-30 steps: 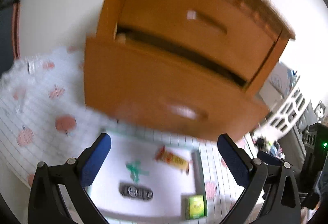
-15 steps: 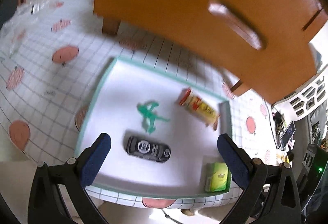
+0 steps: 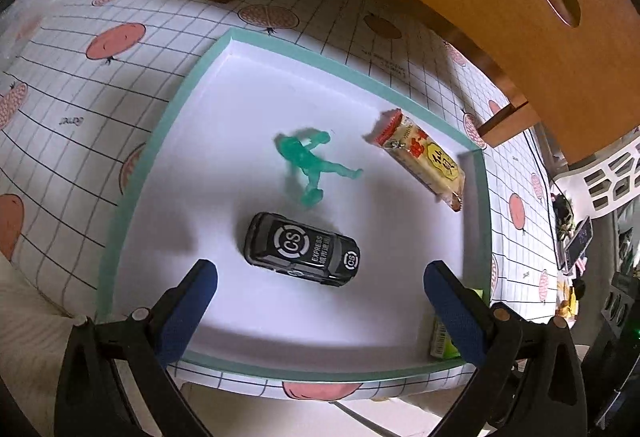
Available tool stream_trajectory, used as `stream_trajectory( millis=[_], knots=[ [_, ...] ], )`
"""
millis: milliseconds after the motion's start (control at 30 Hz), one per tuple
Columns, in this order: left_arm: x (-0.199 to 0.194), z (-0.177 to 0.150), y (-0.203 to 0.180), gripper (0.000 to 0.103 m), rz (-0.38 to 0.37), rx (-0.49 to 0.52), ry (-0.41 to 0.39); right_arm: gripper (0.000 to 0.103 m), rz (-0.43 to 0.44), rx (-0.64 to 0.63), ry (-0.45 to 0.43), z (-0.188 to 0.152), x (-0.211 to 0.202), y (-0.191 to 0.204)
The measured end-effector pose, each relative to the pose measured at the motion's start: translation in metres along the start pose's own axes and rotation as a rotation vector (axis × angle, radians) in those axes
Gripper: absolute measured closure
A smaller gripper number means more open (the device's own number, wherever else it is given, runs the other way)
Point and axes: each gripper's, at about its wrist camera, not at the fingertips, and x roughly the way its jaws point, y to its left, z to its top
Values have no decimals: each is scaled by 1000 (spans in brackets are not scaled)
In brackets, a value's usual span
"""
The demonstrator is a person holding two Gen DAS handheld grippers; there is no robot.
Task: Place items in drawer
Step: 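Grasp the black toy car with the left tool while the right tool grasps the green box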
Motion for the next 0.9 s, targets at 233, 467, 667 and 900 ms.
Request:
stream_trajectory(
  millis=[233, 467, 667, 900],
  knots=[
    [9, -5, -4, 10, -53, -1, 54, 16, -13, -19, -13, 1, 0, 5],
    [18, 2, -10, 17, -72, -9, 51, 16, 3, -46, -9, 1, 3, 10],
    [30, 15, -24, 21, -16, 57, 43, 17, 6, -51, 7, -1, 6, 12],
    [43, 21, -38, 46, 91, 156, 49, 17, 11, -49, 15, -3, 8, 11]
  ],
)
